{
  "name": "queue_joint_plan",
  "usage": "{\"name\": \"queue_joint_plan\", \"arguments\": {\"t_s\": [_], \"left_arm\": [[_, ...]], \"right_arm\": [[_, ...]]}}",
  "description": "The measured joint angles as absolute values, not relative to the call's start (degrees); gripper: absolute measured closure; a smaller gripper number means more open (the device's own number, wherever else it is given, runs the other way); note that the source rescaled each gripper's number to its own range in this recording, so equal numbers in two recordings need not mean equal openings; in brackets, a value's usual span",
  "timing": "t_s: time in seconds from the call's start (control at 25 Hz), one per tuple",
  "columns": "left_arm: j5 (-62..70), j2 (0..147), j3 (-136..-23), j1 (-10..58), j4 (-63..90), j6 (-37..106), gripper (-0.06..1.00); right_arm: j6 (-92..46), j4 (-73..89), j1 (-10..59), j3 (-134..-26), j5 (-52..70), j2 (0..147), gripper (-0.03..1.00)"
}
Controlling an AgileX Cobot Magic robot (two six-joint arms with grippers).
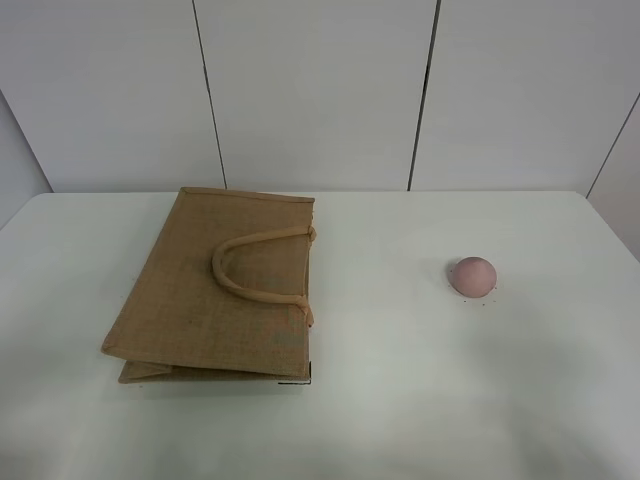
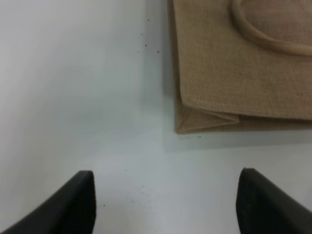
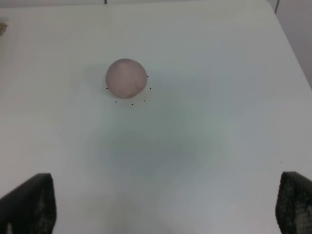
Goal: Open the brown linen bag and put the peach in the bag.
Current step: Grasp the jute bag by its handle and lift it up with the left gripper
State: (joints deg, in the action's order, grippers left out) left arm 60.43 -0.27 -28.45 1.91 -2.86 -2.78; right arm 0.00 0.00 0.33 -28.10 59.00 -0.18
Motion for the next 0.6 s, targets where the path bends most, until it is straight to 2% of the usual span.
{"name": "queue_joint_plan", "arguments": {"t_s": [0.24, 0.32, 0.6], "left_arm": [[60.4, -0.2, -28.5, 1.9, -2.9, -2.8, 0.04], [60.4, 1.9, -29.1, 1.9, -2.6, -2.8, 0.01], [60.3, 24.3, -39.1, 1.9, -1.0, -1.2, -0.05]], "right_arm": [[0.0, 0.0, 0.3, -28.1, 59.0, -0.2, -0.03], [0.0, 0.0, 0.3, -28.1, 59.0, -0.2, -0.03], [0.0, 0.0, 0.3, -28.1, 59.0, -0.2, -0.03]]}}
